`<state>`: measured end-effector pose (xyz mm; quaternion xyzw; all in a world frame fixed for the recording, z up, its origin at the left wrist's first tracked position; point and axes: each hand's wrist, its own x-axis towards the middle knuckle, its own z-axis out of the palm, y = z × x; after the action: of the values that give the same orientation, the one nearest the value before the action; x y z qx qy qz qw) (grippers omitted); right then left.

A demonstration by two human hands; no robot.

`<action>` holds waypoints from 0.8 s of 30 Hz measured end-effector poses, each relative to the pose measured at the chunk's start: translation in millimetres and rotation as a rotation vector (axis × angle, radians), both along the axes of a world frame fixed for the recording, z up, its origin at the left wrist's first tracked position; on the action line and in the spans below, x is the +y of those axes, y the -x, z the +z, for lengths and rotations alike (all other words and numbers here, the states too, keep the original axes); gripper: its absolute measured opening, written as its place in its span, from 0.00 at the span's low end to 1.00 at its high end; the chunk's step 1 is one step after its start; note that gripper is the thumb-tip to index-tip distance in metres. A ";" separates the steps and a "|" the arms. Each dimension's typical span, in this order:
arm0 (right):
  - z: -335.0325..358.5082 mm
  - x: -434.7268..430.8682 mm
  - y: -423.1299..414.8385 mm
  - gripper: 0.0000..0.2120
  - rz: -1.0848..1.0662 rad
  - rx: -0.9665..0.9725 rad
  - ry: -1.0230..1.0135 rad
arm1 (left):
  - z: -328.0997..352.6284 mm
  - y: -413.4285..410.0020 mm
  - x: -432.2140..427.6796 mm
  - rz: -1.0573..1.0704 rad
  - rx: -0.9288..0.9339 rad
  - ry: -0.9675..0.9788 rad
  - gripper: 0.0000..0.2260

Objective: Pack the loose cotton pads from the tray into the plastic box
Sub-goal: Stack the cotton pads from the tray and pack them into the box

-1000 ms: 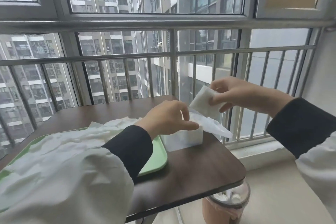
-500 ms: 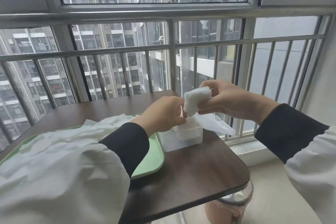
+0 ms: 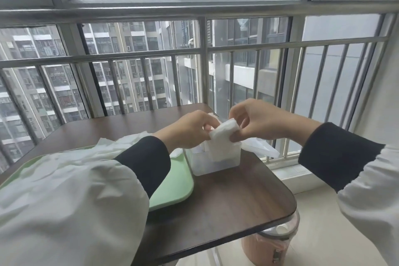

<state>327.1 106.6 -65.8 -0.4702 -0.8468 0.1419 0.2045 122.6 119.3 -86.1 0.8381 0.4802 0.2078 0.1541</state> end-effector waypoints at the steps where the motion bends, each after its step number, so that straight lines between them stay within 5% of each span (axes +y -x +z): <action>1: 1.6 1.5 -0.1 0.11 0.009 -0.033 0.005 | -0.2 -0.3 0.1 -0.004 -0.008 0.008 0.17; 4: 7.7 3.5 1.1 0.02 0.038 -0.117 0.021 | -0.2 -0.3 0.3 0.010 -0.011 0.026 0.13; 14: 12.0 -4.3 31.6 0.09 0.026 -0.568 -0.122 | -2.1 0.3 0.7 -0.034 -0.058 0.069 0.09; 24: 14.6 -10.7 33.8 0.08 0.004 -0.510 -0.134 | -2.7 11.1 -15.3 -0.029 -0.168 0.055 0.07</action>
<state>293.3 96.0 -51.2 -0.4744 -0.8794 -0.0373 0.0150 111.5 104.0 -88.8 0.8201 0.4587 0.2619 0.2200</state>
